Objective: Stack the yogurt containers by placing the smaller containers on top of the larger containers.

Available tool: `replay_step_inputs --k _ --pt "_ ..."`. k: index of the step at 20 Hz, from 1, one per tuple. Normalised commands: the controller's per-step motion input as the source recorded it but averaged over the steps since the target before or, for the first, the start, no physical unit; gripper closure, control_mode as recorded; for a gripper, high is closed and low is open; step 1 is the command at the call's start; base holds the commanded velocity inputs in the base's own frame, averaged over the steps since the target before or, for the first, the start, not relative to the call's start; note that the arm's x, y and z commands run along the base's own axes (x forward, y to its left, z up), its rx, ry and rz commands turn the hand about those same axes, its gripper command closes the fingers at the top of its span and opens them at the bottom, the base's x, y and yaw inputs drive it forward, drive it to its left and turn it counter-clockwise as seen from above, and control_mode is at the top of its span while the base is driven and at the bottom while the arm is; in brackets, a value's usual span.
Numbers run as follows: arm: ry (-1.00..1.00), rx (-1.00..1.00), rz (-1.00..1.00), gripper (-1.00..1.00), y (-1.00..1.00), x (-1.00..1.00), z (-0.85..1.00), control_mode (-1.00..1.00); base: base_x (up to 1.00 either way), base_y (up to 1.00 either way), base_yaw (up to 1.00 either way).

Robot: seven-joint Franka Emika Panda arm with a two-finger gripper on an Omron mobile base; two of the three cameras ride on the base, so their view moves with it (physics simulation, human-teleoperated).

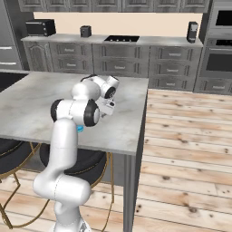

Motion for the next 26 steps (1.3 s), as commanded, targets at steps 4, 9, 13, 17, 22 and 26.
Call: replay_step_inputs --k 4,9,13,17,22,26 --pt "0.00 0.00 0.00 -1.00 0.03 0.13 -0.07 -1.00 0.00 0.00 0.00" --pt "0.00 0.00 0.00 -1.00 0.02 0.10 -0.14 -1.00 0.00 0.00 0.00" --pt "0.00 0.01 0.00 -1.00 0.03 0.13 -0.15 -1.00 0.00 0.00 0.00" --pt "0.00 0.03 0.00 -1.00 0.03 0.06 -0.10 -1.00 0.00 0.00 0.00" --pt "0.00 0.03 0.00 -1.00 0.01 0.04 -0.10 -1.00 0.00 0.00 0.00" --pt "0.00 0.03 0.00 -1.00 0.00 0.03 -0.08 -1.00 0.00 0.00 0.00"
